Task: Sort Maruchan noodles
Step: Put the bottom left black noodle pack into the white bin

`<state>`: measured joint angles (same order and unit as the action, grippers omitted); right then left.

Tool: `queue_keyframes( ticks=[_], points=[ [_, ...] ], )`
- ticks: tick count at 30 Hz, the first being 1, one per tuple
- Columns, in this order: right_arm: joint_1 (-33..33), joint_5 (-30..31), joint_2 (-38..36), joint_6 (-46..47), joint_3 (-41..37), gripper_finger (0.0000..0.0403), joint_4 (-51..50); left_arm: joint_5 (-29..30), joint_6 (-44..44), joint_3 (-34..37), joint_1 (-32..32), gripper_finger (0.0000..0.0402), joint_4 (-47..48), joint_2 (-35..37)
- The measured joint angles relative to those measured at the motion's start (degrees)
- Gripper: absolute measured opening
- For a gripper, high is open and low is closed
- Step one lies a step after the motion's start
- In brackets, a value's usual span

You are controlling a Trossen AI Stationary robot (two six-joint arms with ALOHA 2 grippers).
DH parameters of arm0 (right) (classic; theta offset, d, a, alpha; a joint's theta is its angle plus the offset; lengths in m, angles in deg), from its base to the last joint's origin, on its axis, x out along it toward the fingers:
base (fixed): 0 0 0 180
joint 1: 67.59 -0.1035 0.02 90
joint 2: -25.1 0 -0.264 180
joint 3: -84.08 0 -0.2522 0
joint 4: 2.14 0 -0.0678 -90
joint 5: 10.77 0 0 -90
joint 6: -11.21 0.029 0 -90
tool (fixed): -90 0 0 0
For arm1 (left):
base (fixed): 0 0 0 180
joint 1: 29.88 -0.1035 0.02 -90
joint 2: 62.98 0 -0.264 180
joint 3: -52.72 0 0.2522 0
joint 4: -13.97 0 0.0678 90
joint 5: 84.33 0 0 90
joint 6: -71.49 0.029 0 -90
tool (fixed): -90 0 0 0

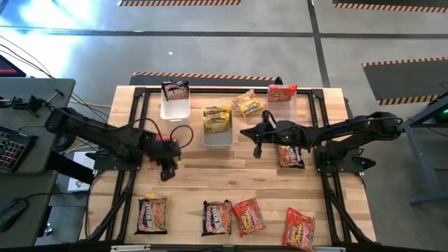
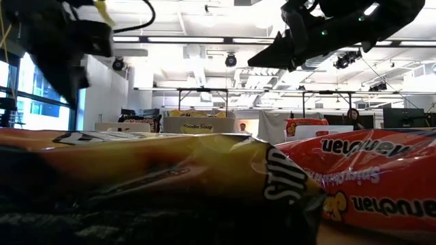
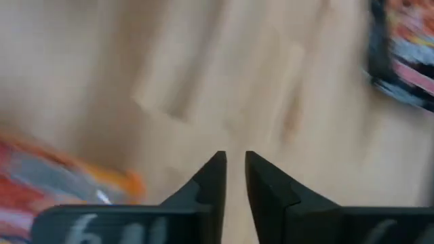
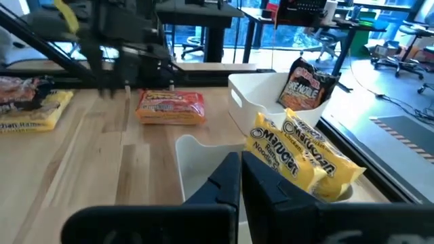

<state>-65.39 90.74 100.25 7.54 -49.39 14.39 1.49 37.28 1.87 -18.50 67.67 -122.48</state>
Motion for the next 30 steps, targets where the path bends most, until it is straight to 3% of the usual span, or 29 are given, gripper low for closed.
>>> queue_keyframes(
  ticks=[4, 8, 15, 22, 30],
  points=[
    [0.0, 0.0, 0.0, -0.7, 0.0, 0.0000, -0.5, -7.1, -9.8, -1.6, 5.9, 0.0087, 2.2, 0.0],
    [0.0, 0.0, 0.0, -1.6, 0.0, 0.0000, -0.5, -10.5, -18.8, -1.7, 13.4, 0.0125, 2.6, 0.0],
    [0.0, -0.1, 0.0, -2.7, 0.0, 0.0000, -0.5, -10.3, -33.7, -1.7, 23.5, 0.0190, 2.7, -2.2],
    [0.1, -0.1, 0.0, -3.2, 0.0, 0.0000, 0.8, -10.5, -33.6, -1.7, 27.1, 0.0228, 0.0, -8.2],
    [0.1, -0.1, 0.1, -3.2, 0.0, 0.0000, 1.4, -11.0, -28.4, -1.7, 28.7, 0.0216, -4.2, -14.1]
  ],
)
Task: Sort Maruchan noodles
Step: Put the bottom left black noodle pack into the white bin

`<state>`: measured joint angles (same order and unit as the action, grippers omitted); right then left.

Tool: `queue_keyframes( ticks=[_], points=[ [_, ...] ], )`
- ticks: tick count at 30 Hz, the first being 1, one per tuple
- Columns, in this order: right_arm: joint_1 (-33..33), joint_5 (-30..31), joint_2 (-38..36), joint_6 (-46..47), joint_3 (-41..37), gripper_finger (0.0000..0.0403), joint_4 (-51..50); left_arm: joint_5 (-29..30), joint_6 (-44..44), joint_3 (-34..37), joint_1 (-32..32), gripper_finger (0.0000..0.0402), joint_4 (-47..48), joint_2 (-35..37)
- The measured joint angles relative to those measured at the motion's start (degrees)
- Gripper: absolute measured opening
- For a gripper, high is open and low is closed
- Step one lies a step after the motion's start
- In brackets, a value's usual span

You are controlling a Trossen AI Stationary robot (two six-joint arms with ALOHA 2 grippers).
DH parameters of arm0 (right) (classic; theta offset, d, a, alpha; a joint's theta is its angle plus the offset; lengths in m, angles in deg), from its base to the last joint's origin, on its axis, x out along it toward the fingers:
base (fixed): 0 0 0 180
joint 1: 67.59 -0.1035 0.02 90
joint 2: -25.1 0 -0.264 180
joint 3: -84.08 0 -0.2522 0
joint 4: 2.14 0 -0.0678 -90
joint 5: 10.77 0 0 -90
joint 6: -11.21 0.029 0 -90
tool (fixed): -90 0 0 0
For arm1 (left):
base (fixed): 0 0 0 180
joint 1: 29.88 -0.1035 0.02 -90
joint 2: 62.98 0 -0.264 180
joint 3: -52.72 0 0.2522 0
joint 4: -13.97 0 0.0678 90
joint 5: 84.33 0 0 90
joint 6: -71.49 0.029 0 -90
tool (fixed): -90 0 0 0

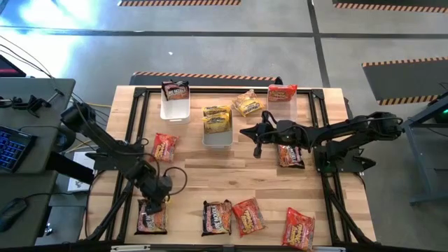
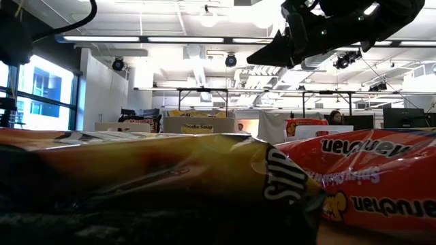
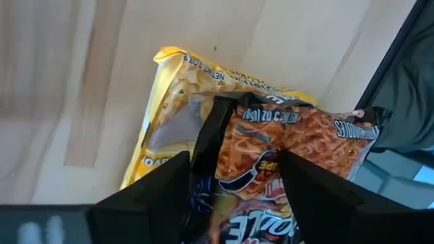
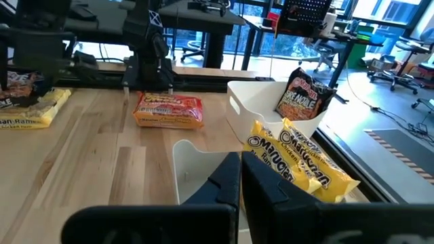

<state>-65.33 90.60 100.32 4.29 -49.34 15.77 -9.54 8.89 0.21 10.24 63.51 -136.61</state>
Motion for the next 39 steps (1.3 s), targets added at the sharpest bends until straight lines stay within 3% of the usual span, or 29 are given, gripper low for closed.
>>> queue_keyframes(
  ticks=[4, 9, 15, 18, 22, 31, 35, 39],
  points=[
    [0.0, -0.3, 0.0, 0.0, 0.0, 0.0000, 0.3, -0.2, 1.3, -0.2, 0.5, 0.0177, -0.3, -0.7],
    [0.0, -0.7, 0.0, 0.4, 0.0, 0.0000, 0.8, -0.1, 3.4, -0.1, 0.5, 0.0098, -0.2, 0.5],
    [0.0, -2.4, 0.0, 7.3, 1.3, 0.0005, 0.3, 3.7, 7.6, 0.1, -0.4, 0.0011, -1.0, 3.4],
    [-1.1, -3.7, 0.1, 11.7, 2.3, 0.0028, -1.4, 6.2, 8.9, 0.1, -1.6, 0.0006, -1.1, 5.3],
    [-4.1, -6.3, 3.0, 19.5, 4.0, 0.0091, -4.5, 11.3, 11.2, 0.1, -3.6, 0.0002, -1.7, 8.1],
    [-11.8, -7.4, 21.6, 31.4, 15.8, 0.0249, -3.5, 24.6, 20.4, 0.1, -8.9, 0.0001, -9.3, 11.1],
    [-13.5, -8.6, 29.1, 31.7, 23.6, 0.0280, -3.5, 28.4, 26.3, 0.1, -10.2, 0.0000, -14.7, 11.0],
    [-14.3, -8.7, 34.1, 29.1, 29.1, 0.0285, -3.1, 30.1, 32.0, 0.1, -10.5, 0.0000, -19.6, 11.0]
  ],
)
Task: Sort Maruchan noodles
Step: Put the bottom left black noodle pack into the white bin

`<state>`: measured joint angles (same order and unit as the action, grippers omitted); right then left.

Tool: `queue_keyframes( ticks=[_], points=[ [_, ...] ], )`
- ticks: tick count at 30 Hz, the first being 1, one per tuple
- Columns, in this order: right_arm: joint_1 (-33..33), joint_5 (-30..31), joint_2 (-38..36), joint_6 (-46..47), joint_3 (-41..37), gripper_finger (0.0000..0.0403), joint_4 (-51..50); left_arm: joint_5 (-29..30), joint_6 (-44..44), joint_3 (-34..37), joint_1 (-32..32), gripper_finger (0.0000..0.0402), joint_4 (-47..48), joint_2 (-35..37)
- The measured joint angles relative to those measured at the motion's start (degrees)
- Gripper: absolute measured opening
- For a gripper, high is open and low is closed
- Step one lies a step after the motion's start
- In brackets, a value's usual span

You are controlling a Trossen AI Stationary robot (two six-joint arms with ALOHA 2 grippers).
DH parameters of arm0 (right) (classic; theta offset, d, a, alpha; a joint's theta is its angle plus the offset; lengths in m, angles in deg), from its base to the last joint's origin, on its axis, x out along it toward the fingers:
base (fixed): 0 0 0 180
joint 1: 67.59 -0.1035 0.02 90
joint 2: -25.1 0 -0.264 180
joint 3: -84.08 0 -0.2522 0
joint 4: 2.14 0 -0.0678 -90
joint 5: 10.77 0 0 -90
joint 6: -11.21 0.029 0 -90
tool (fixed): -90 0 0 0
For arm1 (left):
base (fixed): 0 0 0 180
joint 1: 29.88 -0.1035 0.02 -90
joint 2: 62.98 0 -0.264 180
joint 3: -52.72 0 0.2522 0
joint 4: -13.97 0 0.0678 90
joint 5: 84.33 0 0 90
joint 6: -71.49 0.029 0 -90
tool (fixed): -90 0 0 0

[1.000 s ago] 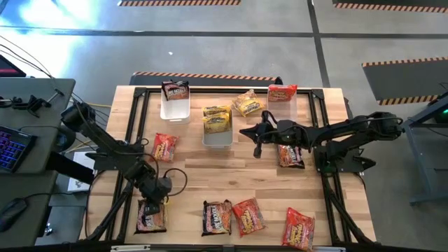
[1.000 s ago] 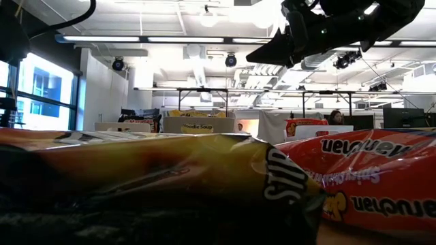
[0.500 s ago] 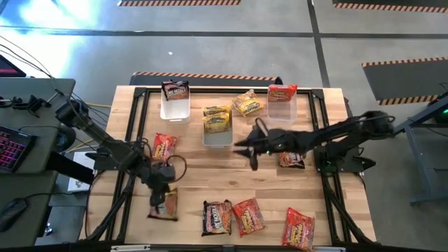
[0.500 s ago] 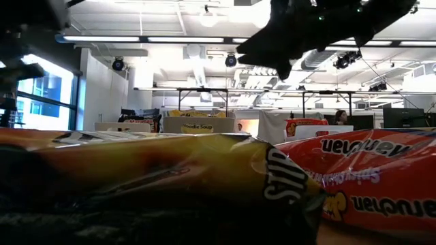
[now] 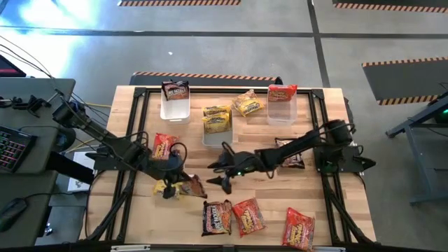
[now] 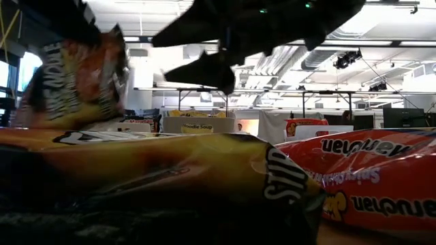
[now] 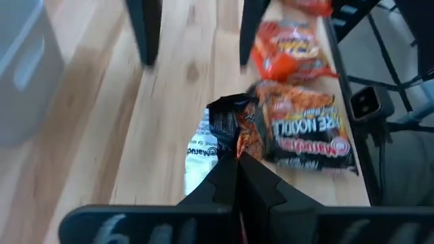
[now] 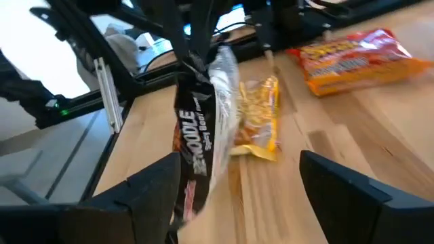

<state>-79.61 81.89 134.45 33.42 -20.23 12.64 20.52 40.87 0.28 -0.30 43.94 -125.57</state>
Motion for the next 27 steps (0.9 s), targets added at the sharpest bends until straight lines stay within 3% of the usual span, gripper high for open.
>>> queue_keyframes(
  ticks=[5, 18, 27],
  points=[
    [-0.2, -3.3, 4.3, -0.2, 3.8, 0.0286, 4.1, 2.1, 3.9, 0.0, 0.0, 0.0000, -3.9, 0.0],
    [-0.4, -0.4, 5.8, 3.3, 4.3, 0.0276, 8.8, 11.2, 4.4, 0.0, 0.0, 0.0000, -10.4, 0.0],
    [-0.6, 1.2, 5.8, 2.3, 4.3, 0.0204, 9.2, 14.3, 5.4, 0.0, 0.0, 0.0000, -13.6, 0.0]
  ],
)
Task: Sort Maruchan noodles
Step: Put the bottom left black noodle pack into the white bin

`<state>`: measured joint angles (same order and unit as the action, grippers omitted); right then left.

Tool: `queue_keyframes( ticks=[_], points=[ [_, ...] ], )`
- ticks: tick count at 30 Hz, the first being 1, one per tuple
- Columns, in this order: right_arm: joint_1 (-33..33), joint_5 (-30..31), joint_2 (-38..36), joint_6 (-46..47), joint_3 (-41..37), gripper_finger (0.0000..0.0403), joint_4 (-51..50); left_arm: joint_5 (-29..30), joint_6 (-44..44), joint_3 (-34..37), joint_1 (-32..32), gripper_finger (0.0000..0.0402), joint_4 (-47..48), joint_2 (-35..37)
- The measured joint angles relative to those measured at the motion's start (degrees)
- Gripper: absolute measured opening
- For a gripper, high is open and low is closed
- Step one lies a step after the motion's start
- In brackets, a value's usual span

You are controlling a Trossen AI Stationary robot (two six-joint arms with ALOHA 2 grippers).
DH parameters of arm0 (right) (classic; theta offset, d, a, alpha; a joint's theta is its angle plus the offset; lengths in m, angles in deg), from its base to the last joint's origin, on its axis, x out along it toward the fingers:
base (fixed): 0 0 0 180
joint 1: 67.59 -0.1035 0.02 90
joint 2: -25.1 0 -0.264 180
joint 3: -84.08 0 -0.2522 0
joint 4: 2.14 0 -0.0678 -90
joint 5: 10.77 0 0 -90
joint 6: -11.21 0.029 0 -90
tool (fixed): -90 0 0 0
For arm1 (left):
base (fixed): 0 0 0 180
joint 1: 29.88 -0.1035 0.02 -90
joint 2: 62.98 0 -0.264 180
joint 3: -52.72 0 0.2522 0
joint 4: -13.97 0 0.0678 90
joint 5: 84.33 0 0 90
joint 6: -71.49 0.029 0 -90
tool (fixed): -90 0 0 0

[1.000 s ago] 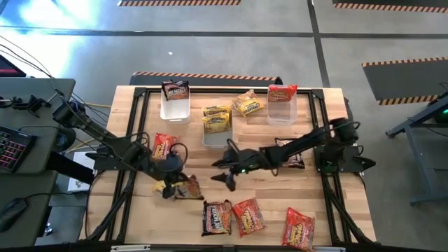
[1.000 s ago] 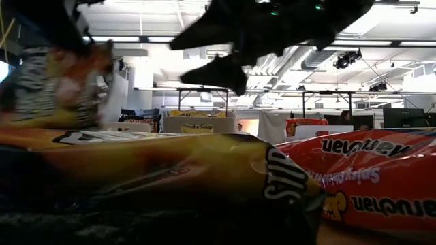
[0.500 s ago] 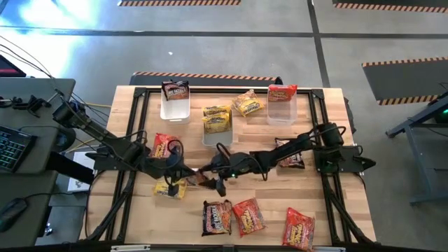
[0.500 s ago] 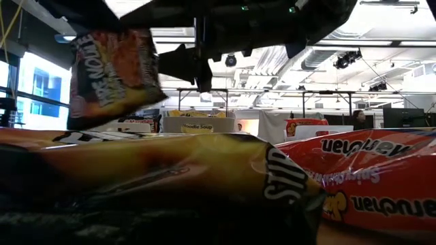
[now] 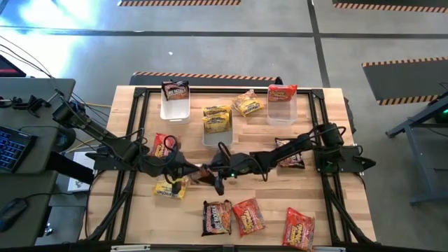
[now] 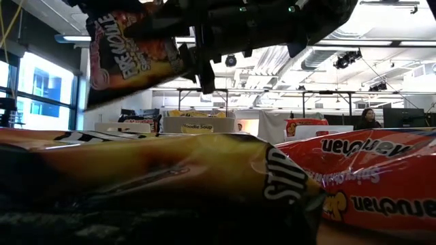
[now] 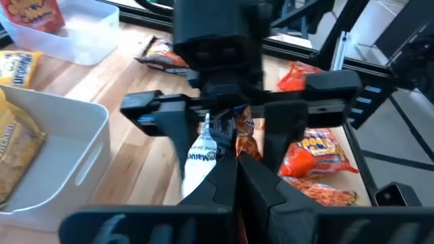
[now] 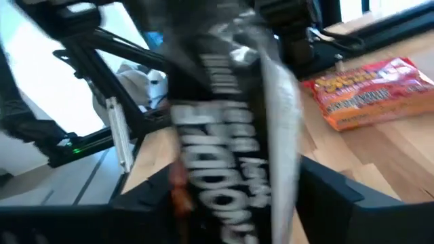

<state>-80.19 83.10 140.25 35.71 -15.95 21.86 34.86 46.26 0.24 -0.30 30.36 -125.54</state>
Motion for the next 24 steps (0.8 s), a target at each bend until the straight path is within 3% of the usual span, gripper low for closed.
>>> queue_keyframes(
  ticks=[7, 12, 15, 19, 24],
  points=[
    [-0.9, -0.7, 0.0, -3.9, 0.0, 0.0127, 2.4, 1.5, 0.9, 0.0, 0.5, 0.0030, -1.3, 0.3],
    [-1.4, -1.0, -0.1, -8.0, 0.0, 0.0115, 3.8, 2.9, 1.7, -0.1, 2.6, 0.0090, -1.0, 4.9],
    [-1.3, -1.0, -0.7, -9.4, -0.1, 0.0118, 3.7, 8.1, 1.7, 0.4, 6.3, 0.0131, -1.4, 7.7],
    [-1.3, -1.0, -3.5, -11.7, -1.3, 0.0120, 4.3, 19.4, 2.4, 4.8, 14.2, 0.0175, -4.9, 10.1],
    [-1.2, -1.3, -9.0, -16.9, -6.3, 0.0120, 12.0, 28.4, 4.4, 11.8, 20.9, 0.0208, -18.7, 10.4]
  ],
)
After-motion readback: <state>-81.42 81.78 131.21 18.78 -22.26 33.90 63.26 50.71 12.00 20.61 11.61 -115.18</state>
